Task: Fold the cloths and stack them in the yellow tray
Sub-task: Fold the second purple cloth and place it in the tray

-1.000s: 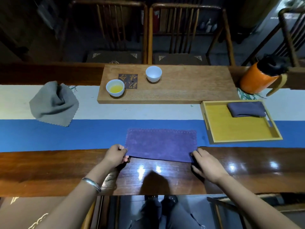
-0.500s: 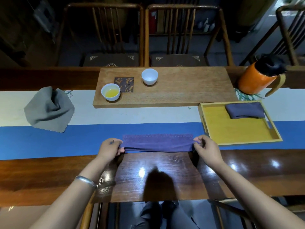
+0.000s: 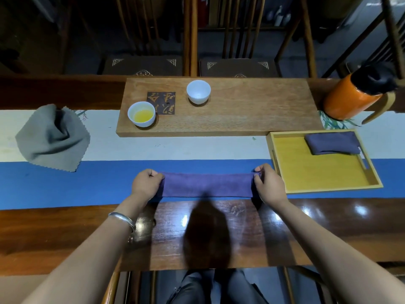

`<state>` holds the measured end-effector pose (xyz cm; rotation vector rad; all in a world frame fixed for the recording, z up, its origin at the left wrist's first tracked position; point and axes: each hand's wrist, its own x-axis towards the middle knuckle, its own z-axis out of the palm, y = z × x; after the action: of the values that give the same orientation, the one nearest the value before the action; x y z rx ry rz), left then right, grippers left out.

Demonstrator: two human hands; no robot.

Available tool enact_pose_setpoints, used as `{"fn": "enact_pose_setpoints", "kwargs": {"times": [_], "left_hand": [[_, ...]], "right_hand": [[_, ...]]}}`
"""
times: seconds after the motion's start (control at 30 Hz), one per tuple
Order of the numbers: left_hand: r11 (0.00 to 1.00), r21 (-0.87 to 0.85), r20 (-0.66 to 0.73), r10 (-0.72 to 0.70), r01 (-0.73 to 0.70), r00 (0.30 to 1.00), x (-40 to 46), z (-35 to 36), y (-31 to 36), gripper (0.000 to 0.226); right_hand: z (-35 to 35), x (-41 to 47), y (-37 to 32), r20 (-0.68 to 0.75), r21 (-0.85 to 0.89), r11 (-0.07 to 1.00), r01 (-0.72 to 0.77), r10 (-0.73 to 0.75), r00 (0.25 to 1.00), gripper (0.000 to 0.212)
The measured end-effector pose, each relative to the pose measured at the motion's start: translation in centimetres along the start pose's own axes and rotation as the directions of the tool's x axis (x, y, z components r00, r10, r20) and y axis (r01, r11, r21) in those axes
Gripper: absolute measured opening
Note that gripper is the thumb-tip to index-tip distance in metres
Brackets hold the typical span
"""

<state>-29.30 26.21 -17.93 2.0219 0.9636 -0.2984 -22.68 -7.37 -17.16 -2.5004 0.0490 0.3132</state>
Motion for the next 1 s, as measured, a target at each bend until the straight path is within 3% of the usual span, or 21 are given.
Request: {"fn": "enact_pose_setpoints", "kwargs": {"times": [0.27, 0.4, 0.5, 0.63, 0.73, 0.87, 0.93, 1.0], "left_hand": [[0.974, 0.227, 0.003, -0.032, 0.031, 0.999, -0.8, 0.0, -0.6, 0.042], [0.959, 0.258, -0.006, -0.122, 0.119, 0.993, -1.4, -0.4, -0.1, 0.056], [0.979, 0.125, 0.061, -0.171, 0.163, 0.983, -1.6, 0.3, -0.1, 0.055], [0.992, 0.032, -0.041, -0.117, 0.119, 0.992, -2.0, 1.1, -0.3, 0.03], [0.987, -0.066, -0.003, -0.148, 0.148, 0.989, -2.6, 0.9, -0.3, 0.022], [0.945, -0.3, 0.087, -0.11, 0.132, 0.99, -3.4, 0.0, 0.1, 0.032], [0.932, -0.357, 0.085, -0.04, 0.068, 0.996, -4.4, -0.4, 1.2, 0.014], [0.917, -0.399, 0.102, 0.036, 0.008, 0.994, -5.4, -0.6, 2.7, 0.015]], "right_hand": [[0.0, 1.1, -0.5, 0.083, -0.142, 0.99, 0.015, -0.003, 0.997, 0.017], [0.1, 0.0, -1.1, -0.045, -0.16, 0.987, -0.017, 0.01, 0.999, 0.017], [0.8, -2.0, -1.9, -0.054, -0.132, 0.988, 0.083, -0.091, 0.994, 0.013], [2.8, -4.2, -3.6, 0.166, -0.028, 0.957, 0.289, -0.281, 0.945, 0.016], [4.5, -4.6, -5.1, 0.252, 0.002, 0.936, 0.352, -0.341, 0.906, 0.023], [5.6, -4.2, -5.9, 0.301, 0.035, 0.947, 0.319, -0.314, 0.9, 0.028], [5.5, -4.0, -6.1, 0.294, 0.114, 0.97, 0.216, -0.241, 0.925, 0.028], [5.2, -4.0, -6.3, 0.275, 0.202, 0.969, 0.14, -0.193, 0.942, 0.027]]}}
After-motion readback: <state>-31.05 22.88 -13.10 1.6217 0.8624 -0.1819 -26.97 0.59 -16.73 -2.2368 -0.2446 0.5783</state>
